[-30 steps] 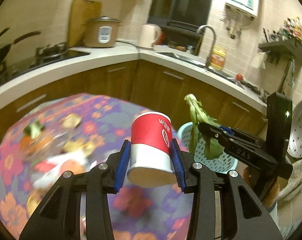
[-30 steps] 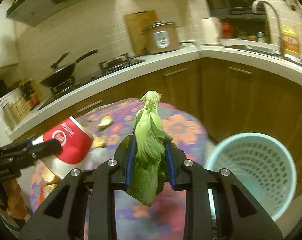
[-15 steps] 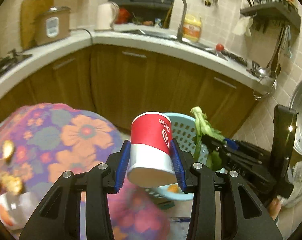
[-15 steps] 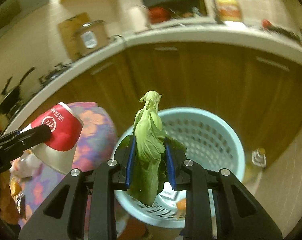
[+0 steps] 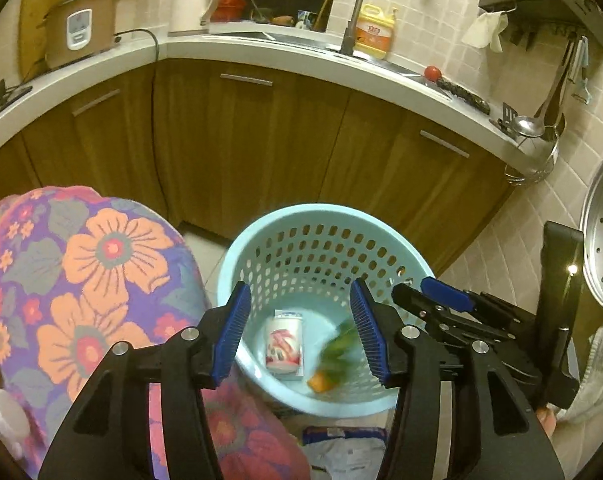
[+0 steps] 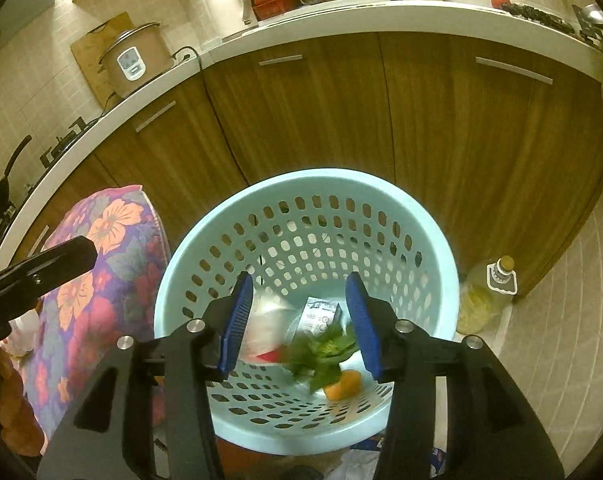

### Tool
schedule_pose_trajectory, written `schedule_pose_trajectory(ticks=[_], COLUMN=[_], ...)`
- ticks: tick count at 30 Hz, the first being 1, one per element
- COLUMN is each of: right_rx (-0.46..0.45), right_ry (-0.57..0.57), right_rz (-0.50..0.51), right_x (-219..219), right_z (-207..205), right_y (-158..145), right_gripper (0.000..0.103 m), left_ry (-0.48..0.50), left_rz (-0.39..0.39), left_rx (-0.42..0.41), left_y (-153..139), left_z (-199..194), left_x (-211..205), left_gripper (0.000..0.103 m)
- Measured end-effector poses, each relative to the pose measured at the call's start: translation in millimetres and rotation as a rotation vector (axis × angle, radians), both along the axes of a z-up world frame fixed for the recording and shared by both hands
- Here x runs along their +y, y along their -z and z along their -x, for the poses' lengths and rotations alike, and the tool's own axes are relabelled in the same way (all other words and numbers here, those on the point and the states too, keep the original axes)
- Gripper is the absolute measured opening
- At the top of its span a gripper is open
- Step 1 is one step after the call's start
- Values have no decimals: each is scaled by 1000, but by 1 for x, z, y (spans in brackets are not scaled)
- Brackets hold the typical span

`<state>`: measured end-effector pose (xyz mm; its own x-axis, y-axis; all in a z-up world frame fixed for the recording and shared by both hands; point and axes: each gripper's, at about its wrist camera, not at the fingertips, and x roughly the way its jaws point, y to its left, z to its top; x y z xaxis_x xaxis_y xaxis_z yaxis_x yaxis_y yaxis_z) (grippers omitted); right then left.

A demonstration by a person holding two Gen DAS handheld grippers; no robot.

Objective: Collect trash
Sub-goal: 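Carry the cup and bok choy over the blue basket and open both tools, then move both open tools back over the table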

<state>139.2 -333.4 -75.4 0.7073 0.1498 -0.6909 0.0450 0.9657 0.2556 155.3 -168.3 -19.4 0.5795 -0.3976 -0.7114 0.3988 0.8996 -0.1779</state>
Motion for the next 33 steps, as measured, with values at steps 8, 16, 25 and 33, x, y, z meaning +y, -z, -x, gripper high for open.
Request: schedule_pose_trajectory(ticks=[8, 16, 25, 33], right_rx=[-74, -166, -235, -227], right_ry=[-83, -220, -415, -568], right_rz=[4, -5, 15, 39], right_x=[36, 90, 166, 234], right_z=[13, 32, 59, 78], right_y=[-32, -65, -85, -81], right_gripper=[45, 45, 45, 45], left_ry=[-17, -86, -218, -375], left_rz=[5, 50, 104, 127], left_rx=[-71, -163, -255, -288], left_y=[-25, -58, -86, -87], left_z=[31, 72, 120, 163], left_x=[20, 67, 145, 226], left_gripper=[50, 54, 60, 61])
